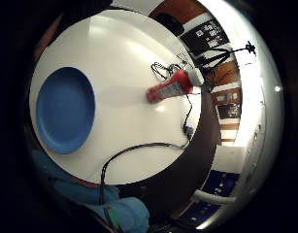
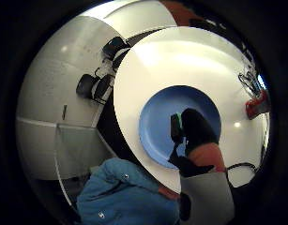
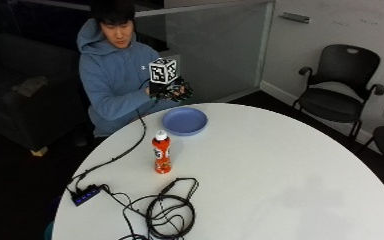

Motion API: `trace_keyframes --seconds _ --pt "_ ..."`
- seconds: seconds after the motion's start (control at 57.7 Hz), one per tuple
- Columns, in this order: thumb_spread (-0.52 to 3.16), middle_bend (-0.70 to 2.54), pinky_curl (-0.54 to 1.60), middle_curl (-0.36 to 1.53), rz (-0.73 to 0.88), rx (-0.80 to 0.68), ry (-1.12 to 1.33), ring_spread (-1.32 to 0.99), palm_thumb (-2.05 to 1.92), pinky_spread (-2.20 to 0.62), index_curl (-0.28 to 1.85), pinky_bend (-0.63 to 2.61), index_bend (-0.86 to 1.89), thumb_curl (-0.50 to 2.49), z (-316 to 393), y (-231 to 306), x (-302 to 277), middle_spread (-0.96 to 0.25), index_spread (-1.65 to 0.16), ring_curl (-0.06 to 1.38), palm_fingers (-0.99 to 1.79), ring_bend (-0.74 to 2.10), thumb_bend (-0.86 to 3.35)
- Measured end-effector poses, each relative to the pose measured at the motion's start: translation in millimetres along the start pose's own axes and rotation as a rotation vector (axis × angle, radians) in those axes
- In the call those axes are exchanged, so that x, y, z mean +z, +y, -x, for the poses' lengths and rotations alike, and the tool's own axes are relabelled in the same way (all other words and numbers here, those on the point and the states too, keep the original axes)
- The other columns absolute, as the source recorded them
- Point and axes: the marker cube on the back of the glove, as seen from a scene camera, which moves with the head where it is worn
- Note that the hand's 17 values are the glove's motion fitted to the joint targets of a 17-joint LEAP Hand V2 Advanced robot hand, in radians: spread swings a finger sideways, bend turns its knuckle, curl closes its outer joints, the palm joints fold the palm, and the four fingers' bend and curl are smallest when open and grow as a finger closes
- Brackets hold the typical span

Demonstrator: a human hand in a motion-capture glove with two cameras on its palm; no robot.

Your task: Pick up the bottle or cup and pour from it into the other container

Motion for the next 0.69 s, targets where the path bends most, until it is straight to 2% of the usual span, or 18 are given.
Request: trace_keyframes --seconds 0.121,0.26,0.693 --pt "0.70 0.19 0.14 0.10 -0.021 0.002 -0.015 0.07 0.57 0.11 0.11 0.47 0.16 0.18 2 -1 1 0.01 -0.30 0.11 0.25 0.29 0.31" --pt "0.90 0.19 0.17 0.15 -0.027 0.007 -0.030 0.09 0.63 0.14 0.16 0.49 0.16 0.23 -1 -1 -1 0.02 -0.35 0.14 0.23 0.31 0.27" --pt "1.06 0.19 0.22 0.25 -0.043 0.054 -0.052 0.10 0.70 0.16 0.24 0.53 0.16 0.34 -25 29 -3 0.03 -0.37 0.21 0.18 0.33 0.09"
